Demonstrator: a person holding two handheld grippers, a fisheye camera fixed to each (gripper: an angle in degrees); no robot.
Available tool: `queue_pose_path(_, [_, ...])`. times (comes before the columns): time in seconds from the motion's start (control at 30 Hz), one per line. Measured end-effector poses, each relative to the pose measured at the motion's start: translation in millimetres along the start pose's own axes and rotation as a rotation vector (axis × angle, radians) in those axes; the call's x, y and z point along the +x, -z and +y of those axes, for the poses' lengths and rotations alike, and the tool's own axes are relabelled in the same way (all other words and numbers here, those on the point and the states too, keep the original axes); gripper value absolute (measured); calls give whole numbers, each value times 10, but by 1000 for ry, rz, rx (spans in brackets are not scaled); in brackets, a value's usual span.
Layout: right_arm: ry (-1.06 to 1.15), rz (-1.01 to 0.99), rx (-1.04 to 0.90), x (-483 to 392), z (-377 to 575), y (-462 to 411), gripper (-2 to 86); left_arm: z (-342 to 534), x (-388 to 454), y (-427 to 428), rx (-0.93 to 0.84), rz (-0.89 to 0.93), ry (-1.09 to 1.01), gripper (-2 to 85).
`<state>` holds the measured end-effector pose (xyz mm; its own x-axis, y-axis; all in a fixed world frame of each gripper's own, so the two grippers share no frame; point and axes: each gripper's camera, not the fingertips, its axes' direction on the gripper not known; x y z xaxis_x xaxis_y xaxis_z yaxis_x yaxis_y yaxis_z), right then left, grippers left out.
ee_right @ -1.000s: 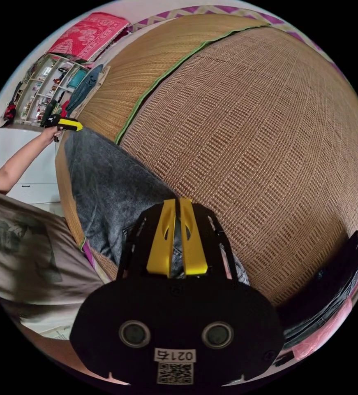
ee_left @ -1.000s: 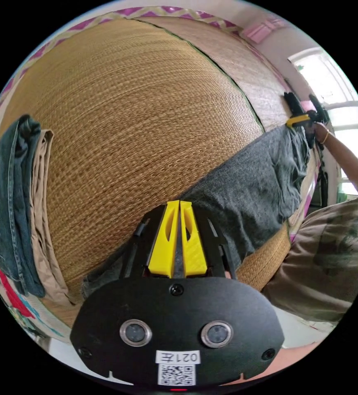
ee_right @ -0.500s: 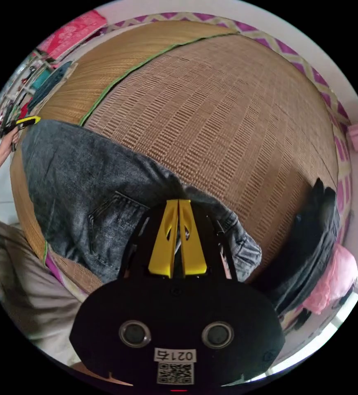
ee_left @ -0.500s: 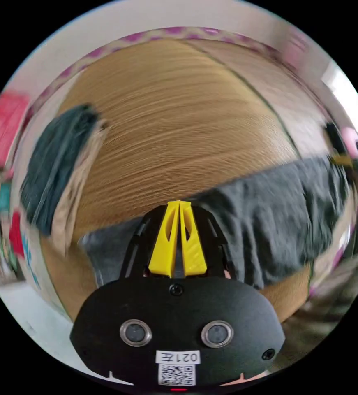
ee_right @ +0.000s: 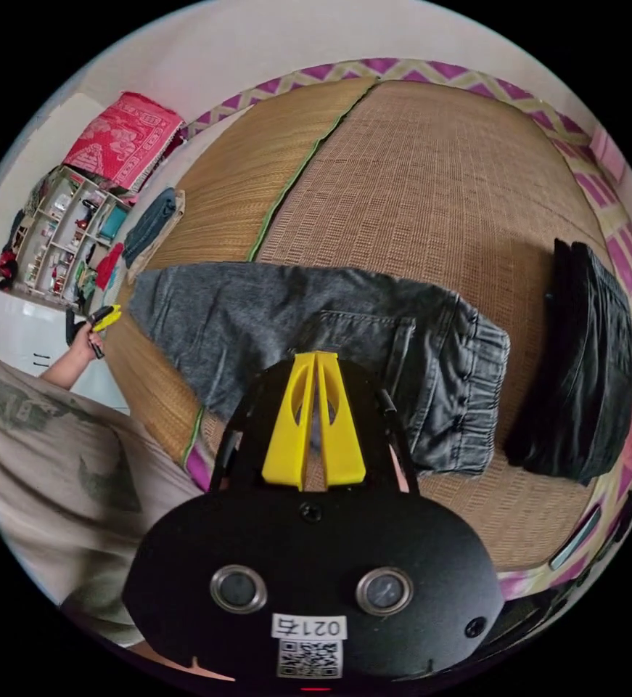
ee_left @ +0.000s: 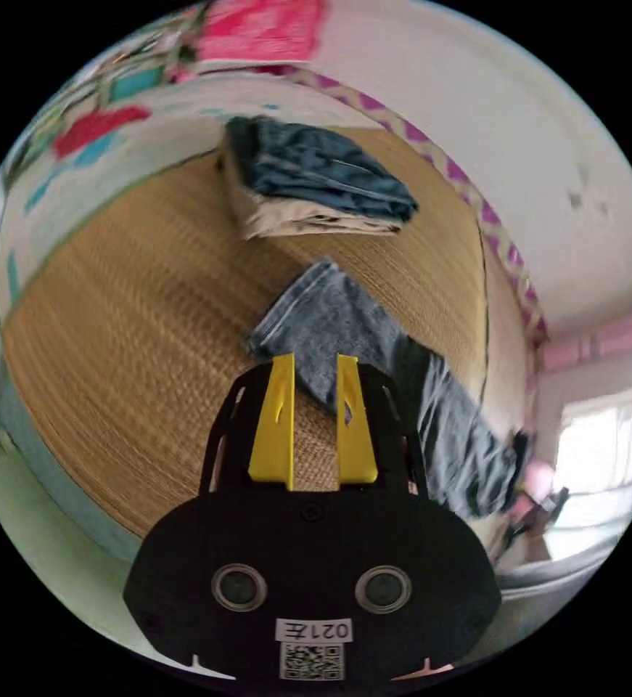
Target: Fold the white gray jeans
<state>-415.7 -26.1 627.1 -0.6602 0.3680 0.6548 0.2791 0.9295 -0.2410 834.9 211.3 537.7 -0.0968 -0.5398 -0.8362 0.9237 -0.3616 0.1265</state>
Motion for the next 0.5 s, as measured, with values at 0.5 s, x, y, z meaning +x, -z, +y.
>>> queue_pose_path(0.5, [-112, -37, 5, -219, 1233, 121, -6, 121, -1585, -142, 113, 356, 293, 71])
